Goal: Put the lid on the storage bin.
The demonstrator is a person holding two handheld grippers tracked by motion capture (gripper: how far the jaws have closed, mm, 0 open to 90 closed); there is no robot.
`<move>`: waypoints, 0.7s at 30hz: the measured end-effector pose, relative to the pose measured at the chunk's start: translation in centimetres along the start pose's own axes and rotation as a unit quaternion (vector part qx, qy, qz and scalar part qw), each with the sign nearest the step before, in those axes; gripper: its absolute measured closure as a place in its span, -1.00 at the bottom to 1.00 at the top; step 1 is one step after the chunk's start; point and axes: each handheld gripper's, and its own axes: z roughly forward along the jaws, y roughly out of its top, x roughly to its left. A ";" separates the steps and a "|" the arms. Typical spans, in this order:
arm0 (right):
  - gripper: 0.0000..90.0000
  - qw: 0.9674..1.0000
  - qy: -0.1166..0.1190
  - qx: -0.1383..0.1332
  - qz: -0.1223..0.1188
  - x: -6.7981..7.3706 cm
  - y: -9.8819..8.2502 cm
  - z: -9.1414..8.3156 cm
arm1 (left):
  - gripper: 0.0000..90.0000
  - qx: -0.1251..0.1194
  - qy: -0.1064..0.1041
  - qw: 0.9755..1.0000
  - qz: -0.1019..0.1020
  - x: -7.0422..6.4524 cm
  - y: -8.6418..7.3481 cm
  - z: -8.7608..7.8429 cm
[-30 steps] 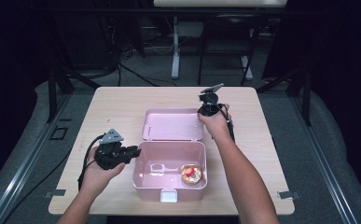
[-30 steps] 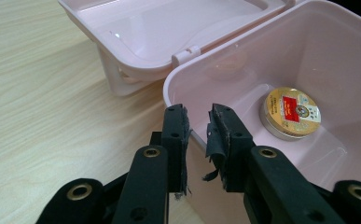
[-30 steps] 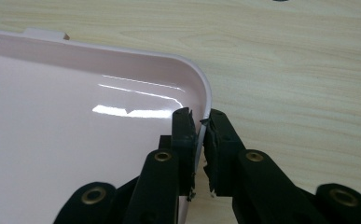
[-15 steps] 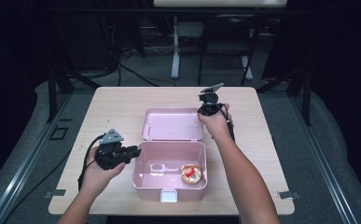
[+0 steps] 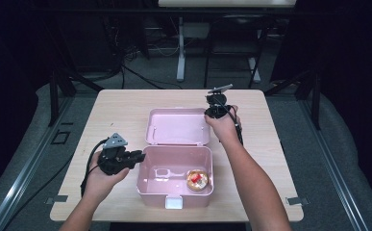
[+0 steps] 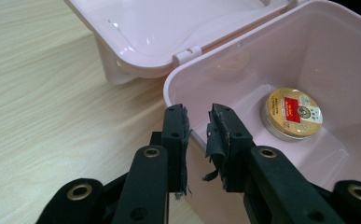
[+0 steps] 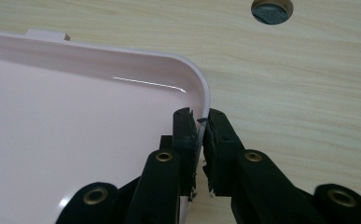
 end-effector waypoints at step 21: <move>0.90 0.997 -0.002 -0.067 -0.029 0.8 0.2 -4.6 | 0.66 -0.007 -0.005 1.000 -0.013 0.2 -0.2 0.1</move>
